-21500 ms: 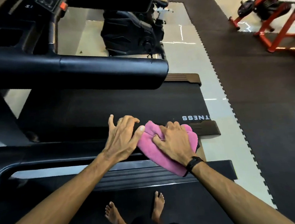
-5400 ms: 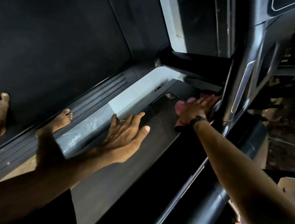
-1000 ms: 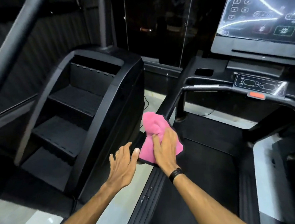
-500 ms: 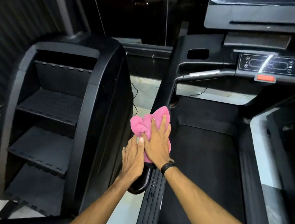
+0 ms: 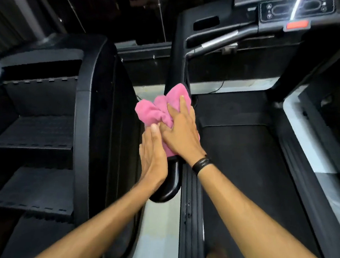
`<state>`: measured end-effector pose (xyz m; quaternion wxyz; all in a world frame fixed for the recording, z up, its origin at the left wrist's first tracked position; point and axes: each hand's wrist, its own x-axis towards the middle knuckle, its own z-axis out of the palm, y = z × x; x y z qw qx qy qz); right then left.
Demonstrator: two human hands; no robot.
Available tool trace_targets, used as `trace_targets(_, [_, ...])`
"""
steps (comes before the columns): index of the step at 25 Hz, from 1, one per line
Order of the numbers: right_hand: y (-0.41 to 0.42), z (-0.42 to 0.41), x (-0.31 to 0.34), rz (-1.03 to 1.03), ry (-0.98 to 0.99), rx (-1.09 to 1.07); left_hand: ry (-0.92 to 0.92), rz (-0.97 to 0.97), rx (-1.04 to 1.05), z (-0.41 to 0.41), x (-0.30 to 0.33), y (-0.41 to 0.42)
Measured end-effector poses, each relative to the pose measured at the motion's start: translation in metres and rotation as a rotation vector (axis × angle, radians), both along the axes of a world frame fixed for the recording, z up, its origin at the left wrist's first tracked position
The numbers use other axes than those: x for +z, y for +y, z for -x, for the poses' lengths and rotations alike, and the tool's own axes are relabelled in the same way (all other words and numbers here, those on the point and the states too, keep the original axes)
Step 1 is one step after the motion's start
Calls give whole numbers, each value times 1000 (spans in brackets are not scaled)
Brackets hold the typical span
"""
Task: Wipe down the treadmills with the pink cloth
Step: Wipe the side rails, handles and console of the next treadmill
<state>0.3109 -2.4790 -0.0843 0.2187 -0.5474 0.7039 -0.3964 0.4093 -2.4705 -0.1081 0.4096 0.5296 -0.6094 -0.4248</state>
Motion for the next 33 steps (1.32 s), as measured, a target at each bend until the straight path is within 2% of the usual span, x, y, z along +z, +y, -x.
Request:
trace_targets(4, [16, -12, -10, 117, -32, -70, 362, 10, -161, -11, -23, -13])
trace_targets(7, [41, -24, -13, 168, -172, -168, 534, -50, -235, -10, -8, -4])
trace_targets(10, [74, -42, -23, 253, -255, -248, 626, -160, -203, -22, -1, 13])
trace_targets(13, [97, -61, -39, 391, -318, -330, 675, -235, -297, -32, 6, 32])
trace_targets(17, [110, -91, -57, 660, -491, -491, 670, -141, -320, -31, 3, 25])
trace_targets(20, [104, -134, -87, 873, -553, -758, 539, -2, -329, -29, -9, 10])
trace_targets(23, [98, -174, -113, 916, -767, -885, 434, 56, -341, -28, -7, 12])
trace_targets(25, [94, -165, -110, 954, -881, -919, 391, 62, -355, -26, -5, 17])
trace_targets(29, [89, -139, -96, 1004, -838, -865, 361, 43, -363, -23, -7, 16])
trace_targets(33, [97, -128, -111, 874, -993, -760, 292, 80, -410, -21, -11, 16])
